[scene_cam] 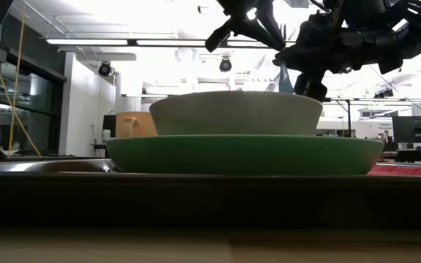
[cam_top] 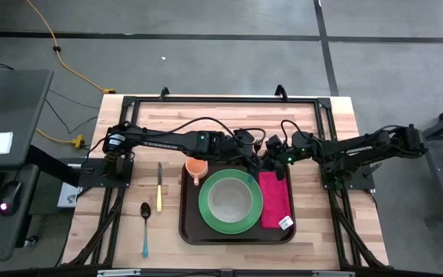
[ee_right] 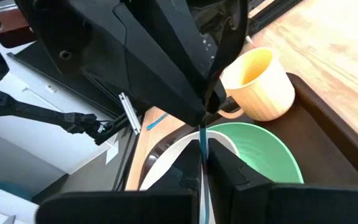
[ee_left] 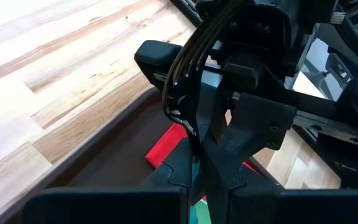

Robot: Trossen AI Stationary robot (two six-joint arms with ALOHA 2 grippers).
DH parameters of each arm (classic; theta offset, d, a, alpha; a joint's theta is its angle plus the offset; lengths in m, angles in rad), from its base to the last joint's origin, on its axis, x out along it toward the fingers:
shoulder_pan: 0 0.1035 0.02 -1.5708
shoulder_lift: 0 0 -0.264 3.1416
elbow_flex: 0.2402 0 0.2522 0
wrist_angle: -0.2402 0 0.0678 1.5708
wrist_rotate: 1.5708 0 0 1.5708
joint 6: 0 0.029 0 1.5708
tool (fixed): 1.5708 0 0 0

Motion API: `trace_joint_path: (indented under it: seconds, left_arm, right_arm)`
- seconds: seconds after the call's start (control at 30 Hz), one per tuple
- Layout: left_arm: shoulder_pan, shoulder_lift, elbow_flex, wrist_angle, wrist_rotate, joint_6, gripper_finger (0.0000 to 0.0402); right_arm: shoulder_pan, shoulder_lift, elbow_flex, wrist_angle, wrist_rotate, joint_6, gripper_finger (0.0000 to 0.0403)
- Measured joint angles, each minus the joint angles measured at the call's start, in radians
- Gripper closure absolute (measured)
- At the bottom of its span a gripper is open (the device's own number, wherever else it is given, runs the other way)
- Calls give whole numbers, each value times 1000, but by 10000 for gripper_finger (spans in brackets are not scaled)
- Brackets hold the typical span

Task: Set up tray
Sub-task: Put the blue fork on top of the red napkin

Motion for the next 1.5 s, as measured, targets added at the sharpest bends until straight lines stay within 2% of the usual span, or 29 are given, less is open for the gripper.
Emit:
trace_joint_path:
  seconds: [0.37, 0.63, 0.77, 0.97, 1.33, 1.5]
  left_arm:
    - [0, 0, 0, 1, 26, 2, 339]
    - [-2, -1, 2, -33, 100, 21, 339]
    - [-5, -4, 3, -72, 153, 26, 339]
    - [-1, -3, 3, -79, 149, 51, 339]
    - [-1, -38, 2, -132, 141, 103, 339]
    - [-1, -51, 2, -193, 127, 122, 339]
  right_arm:
    - [-1, 0, 0, -6, -21, 0, 402]
    - [-3, -2, 0, -43, -3, 6, 402]
    - [-13, -28, 0, -82, -4, 5, 402]
    - [-36, -82, 0, -122, -19, 7, 402]
    - [-53, -214, 0, -282, -137, 60, 403]
    - [-52, -264, 1, -299, -203, 108, 403]
